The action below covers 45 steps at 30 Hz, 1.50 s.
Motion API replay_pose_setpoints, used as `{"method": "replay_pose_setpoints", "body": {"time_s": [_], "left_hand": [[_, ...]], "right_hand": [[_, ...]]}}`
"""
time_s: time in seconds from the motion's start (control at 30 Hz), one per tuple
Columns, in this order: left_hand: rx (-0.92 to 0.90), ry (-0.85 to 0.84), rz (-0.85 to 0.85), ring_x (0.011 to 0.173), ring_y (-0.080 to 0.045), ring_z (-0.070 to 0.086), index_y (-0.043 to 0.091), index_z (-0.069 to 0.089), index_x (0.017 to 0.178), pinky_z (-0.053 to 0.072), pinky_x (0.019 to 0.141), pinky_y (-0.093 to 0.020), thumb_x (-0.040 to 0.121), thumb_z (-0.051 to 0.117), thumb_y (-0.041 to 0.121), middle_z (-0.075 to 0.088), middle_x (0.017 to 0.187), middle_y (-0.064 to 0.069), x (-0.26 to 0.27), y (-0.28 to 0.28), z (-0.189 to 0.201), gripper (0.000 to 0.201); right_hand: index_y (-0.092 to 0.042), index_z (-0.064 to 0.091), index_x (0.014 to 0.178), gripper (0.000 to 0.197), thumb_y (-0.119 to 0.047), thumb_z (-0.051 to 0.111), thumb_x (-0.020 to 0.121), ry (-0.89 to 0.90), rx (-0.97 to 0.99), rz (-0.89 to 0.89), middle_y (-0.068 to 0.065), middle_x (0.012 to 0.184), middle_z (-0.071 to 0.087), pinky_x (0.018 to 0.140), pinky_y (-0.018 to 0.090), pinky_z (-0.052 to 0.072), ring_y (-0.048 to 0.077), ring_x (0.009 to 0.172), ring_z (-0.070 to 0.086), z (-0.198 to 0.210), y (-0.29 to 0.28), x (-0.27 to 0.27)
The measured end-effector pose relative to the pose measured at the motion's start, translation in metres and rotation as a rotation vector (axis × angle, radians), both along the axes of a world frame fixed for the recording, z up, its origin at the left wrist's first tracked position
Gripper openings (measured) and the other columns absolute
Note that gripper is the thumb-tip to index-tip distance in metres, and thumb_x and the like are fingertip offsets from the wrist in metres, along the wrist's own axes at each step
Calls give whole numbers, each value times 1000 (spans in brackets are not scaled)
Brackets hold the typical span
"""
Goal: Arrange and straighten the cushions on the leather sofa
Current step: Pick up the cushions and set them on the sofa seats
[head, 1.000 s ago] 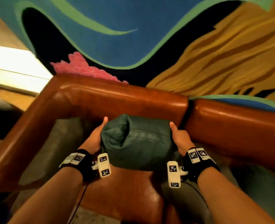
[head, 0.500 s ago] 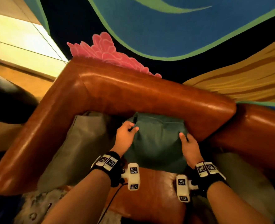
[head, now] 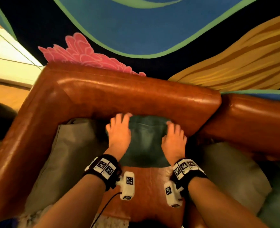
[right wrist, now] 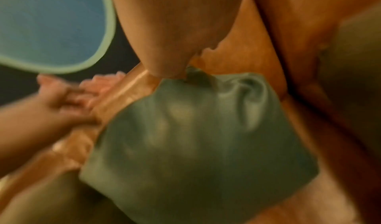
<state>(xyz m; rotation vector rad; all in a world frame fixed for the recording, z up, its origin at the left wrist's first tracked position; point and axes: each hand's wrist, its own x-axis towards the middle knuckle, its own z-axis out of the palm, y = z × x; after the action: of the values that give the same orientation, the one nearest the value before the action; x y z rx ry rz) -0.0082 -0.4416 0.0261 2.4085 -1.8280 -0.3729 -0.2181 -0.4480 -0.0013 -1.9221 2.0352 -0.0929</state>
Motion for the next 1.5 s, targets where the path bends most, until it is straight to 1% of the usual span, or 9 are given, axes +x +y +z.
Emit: {"method": "replay_pose_setpoints", "body": {"time_s": [0.13, 0.33, 0.5, 0.63, 1.07, 1.2, 1.33, 1.4, 1.5], "left_hand": [[282, -102, -356, 143, -18, 29, 37, 40, 147, 29, 105, -44, 92, 47, 20, 32, 159, 10, -20, 6, -13, 58], [288, -74, -161, 140, -31, 33, 27, 50, 139, 26, 110, -53, 92, 51, 28, 39, 152, -3, -100, -3, 18, 47], [190, 256, -579, 115, -27, 59, 22, 67, 116, 45, 101, -39, 86, 51, 14, 65, 122, -4, -210, 15, 12, 35], [518, 420, -815, 115, -24, 62, 26, 67, 119, 47, 100, -33, 91, 47, 18, 68, 123, -4, -369, 63, 0, 35], [988, 787, -42, 89, -21, 59, 19, 55, 92, 52, 81, -39, 95, 57, 11, 58, 103, -13, -655, 169, -102, 9], [1017, 883, 267, 130, -26, 48, 17, 42, 142, 35, 96, -40, 94, 64, 35, 51, 140, -3, -686, 180, -103, 55], [836, 985, 307, 110, -14, 64, 11, 64, 121, 48, 99, -32, 62, 71, 81, 66, 126, 4, -719, 162, -107, 92], [695, 874, 152, 113, -18, 67, 9, 65, 125, 51, 102, -38, 46, 65, 94, 70, 125, -5, -732, 137, -96, 116], [530, 909, 26, 105, -27, 66, 6, 68, 118, 52, 88, -39, 83, 57, 72, 72, 112, -12, -763, 89, -13, 75]], "right_hand": [[-42, 30, 154, 66, -18, 44, 95, -180, 337, 283, -9, 167, 18, 110, 41, 43, 26, 139, 46, -8, 1, -34], [-31, 46, 149, 61, -15, 53, 90, -640, 323, -112, 6, 147, 55, 114, 40, 42, 26, 130, 57, 17, 7, -122], [-30, 28, 158, 75, -10, 57, 92, -465, 321, -353, 21, 128, 65, 94, 36, 51, 36, 100, 67, 22, 55, -250], [-20, 36, 155, 65, -17, 59, 95, -362, 331, -600, 21, 141, 57, 107, 42, 44, 39, 128, 56, 10, 131, -421], [-11, 41, 146, 87, -36, 83, 73, -475, 476, -1243, 18, 143, 53, 103, 48, 48, 41, 124, 56, -79, 280, -734], [-22, 63, 126, 78, -40, 88, 54, -850, 399, -1294, 13, 117, 73, 70, 39, 58, 28, 94, 70, -132, 305, -752], [-15, 60, 88, 18, -28, 71, 86, -1010, 446, -1422, 10, 78, 65, 60, 34, 45, 27, 66, 61, -89, 281, -747], [-10, 59, 75, 38, -46, 64, 89, -915, 503, -1324, 13, 64, 60, 59, 37, 43, 27, 50, 57, -70, 259, -764], [-1, 59, 125, 73, -57, 69, 80, -772, 254, -1226, 20, 115, 69, 86, 42, 55, 34, 97, 69, -31, 231, -804]]}}
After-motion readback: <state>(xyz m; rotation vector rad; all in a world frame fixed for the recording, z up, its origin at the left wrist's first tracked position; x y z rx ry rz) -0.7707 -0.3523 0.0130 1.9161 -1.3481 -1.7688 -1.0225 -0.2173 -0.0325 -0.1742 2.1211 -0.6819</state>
